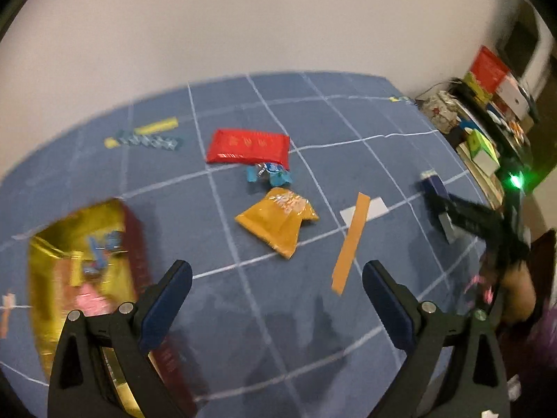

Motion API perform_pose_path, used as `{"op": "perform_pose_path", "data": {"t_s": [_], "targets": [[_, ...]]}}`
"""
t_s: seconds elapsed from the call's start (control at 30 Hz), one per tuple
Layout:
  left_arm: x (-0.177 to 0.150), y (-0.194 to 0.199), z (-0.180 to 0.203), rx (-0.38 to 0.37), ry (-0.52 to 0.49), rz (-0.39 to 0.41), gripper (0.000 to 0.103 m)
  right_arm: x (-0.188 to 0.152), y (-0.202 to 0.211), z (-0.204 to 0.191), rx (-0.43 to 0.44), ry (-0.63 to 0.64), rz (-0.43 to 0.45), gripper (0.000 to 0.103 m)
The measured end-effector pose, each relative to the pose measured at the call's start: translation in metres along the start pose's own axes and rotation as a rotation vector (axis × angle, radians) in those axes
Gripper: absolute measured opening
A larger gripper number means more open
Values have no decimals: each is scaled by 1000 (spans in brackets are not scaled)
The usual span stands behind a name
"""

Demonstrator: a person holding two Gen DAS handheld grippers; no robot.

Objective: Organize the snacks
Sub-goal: 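Grasp the orange snack bag with the left tool while right tool holds the navy box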

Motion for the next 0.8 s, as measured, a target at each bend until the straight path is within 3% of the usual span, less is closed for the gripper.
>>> {"op": "perform_pose_path", "data": {"t_s": [0.1, 0.47, 0.5, 0.57, 0.6, 0.63, 0.8], "targets": [[17, -33, -6, 13, 42, -32, 97, -2, -8, -7, 17, 8, 2, 51], [36, -100, -16, 79, -82, -116, 96, -3, -8, -12, 24, 28, 57, 51], [35, -105, -17, 71, -80, -129, 92, -3, -8, -11, 25, 27, 57, 51], [32, -112, -16, 2, -62, -139, 73, -3, -8, -11, 32, 22, 57, 51], [31, -110, -17, -28, -46, -111, 70, -3, -8, -11, 34, 21, 57, 51], [30, -108, -18, -51, -30, -91, 60, -3, -8, -11, 35, 20, 57, 51], [16, -88, -16, -61, 24, -51, 40, -3, -8, -12, 32, 23, 56, 51]]}}
Point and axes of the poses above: each gripper's, at about its wrist camera, not at the fingertips, and y roughly against the way its jaws point, z to its right, x to its top, the point moved 4 cm from there along -y, roughly the way its jaws point, and after that the axes turned 9 degrees about -x, right-handed, at the moved point
